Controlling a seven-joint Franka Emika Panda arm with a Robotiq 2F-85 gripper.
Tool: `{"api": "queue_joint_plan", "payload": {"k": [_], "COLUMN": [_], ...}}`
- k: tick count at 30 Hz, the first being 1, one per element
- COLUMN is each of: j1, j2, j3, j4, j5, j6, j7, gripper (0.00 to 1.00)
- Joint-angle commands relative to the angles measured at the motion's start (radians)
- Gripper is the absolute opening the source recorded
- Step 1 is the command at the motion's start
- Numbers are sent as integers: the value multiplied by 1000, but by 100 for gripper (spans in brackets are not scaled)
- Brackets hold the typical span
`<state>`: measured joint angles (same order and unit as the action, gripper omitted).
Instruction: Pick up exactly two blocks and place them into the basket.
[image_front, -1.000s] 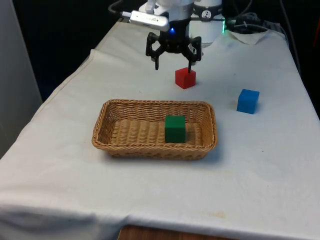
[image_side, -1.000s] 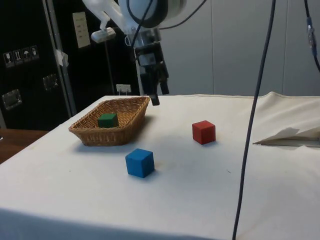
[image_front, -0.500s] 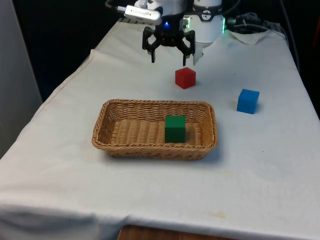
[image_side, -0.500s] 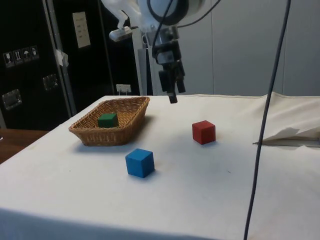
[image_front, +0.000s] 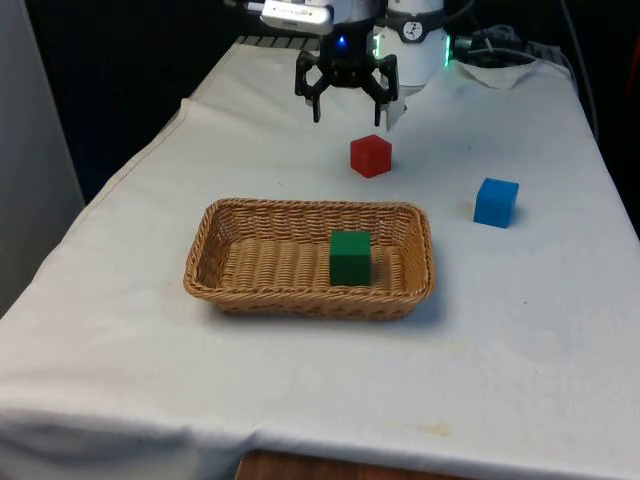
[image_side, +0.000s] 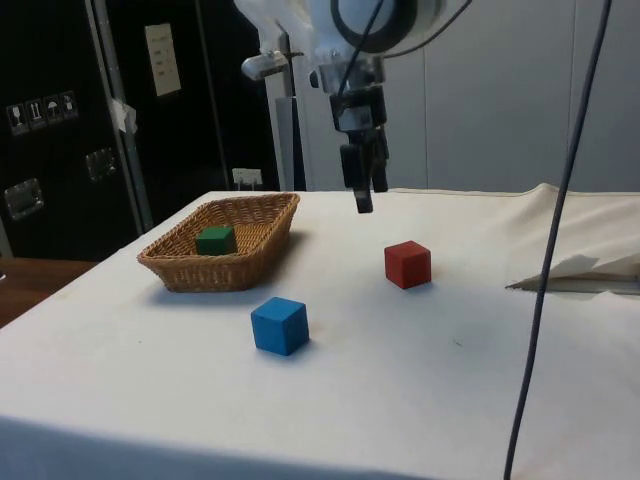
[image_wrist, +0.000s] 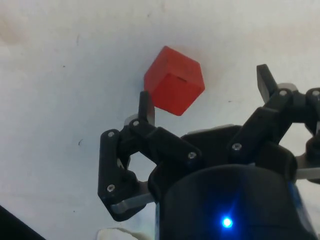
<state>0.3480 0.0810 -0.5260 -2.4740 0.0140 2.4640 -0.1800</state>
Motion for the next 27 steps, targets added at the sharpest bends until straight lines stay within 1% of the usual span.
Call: {"api": "queue_joint_plan", "payload": {"k": [1,2,6,7,8,14,15,16,17,18,20,23,24,25,27], "j1": [2,2,2,0,2,3,4,0,4,5,6,4,1,3,1], "j2": [-15,-24,-39,-29,-45,-63,-70,-52,-70,-77,-83,-94,-76,-95,-96], "j3": [3,7,13,10,16,28,34,29,34,42,52,70,66,73,74], "j4": [-25,-46,-88,-76,-108,-167,-186,-165,-186,-204,-219,-254,-235,-262,-276], "j5": [8,12,19,8,24,40,47,28,47,58,69,93,70,97,104], "j6": [31,52,97,80,119,183,203,183,203,220,233,264,248,272,294], "j7": [-1,-2,-4,0,-5,-8,-8,0,-8,-9,-10,-14,-1,-17,-28], "gripper": [100,100,100,100,100,100,100,100,100,100,100,100,100,100,100]}}
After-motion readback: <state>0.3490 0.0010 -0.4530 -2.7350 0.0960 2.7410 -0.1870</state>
